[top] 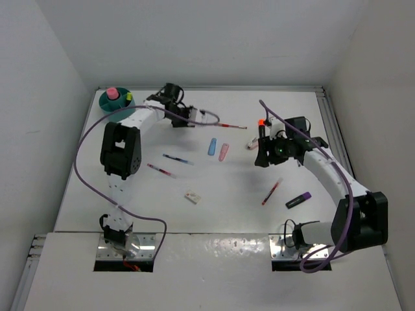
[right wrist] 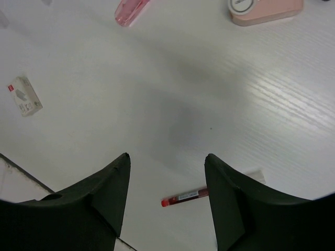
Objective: Sort the stationery into containers
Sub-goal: Grab a piece of stationery with the left arm
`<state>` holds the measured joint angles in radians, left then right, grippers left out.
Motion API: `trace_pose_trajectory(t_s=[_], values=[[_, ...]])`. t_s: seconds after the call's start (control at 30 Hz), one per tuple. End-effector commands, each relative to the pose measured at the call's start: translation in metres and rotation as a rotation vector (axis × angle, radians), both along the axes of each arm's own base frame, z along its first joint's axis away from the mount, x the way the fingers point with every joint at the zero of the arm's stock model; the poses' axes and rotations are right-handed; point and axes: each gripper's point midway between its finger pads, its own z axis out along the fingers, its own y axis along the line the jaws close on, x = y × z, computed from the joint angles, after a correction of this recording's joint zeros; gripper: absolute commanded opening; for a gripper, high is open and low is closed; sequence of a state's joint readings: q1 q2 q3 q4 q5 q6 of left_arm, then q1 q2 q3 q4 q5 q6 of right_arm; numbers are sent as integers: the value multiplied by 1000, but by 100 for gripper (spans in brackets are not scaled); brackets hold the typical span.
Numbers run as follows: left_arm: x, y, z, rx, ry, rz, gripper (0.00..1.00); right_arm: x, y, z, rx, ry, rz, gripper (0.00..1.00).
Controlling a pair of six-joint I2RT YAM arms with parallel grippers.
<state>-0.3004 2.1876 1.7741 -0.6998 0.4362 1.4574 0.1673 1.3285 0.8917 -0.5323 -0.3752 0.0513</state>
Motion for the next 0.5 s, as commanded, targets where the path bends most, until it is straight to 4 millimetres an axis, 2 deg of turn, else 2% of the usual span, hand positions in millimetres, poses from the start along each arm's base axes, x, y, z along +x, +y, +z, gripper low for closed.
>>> trace_pose_trajectory(t_s=[0.0, 0.03, 0.1, 0.13, 0.2, 0.23, 0.27, 0.3, 0.33, 0.37, 0.4, 0.47], values=[[58, 9, 173, -523, -141, 345, 0, 20, -7, 29, 48, -96, -68, 59], [65, 26, 202, -654, -130, 452, 0, 22, -9, 35, 76, -107, -90, 61], [66, 45, 227, -815, -81, 587, 0, 24, -13, 39, 109, -116, -121, 65], [68, 66, 246, -879, -134, 623, 0, 25, -18, 44, 139, -124, -134, 70], [68, 92, 262, -980, -131, 715, 0, 26, -23, 51, 169, -131, -155, 77], [65, 97, 255, -993, -109, 747, 0, 25, -20, 56, 190, -137, -141, 83], [62, 110, 269, -1025, -145, 759, 0, 28, -37, 59, 191, -142, -195, 87], [61, 125, 268, -1050, -138, 801, 0, 29, -42, 61, 190, -147, -205, 90], [59, 133, 257, -1052, -122, 826, 0, 29, -45, 62, 187, -145, -211, 94], [58, 139, 261, -1069, -144, 830, 0, 30, -51, 62, 182, -137, -228, 95], [60, 153, 253, -1074, -145, 871, 0, 30, -55, 59, 178, -122, -242, 97], [67, 167, 246, -1091, -154, 901, 0, 33, -63, 58, 169, -110, -272, 99]])
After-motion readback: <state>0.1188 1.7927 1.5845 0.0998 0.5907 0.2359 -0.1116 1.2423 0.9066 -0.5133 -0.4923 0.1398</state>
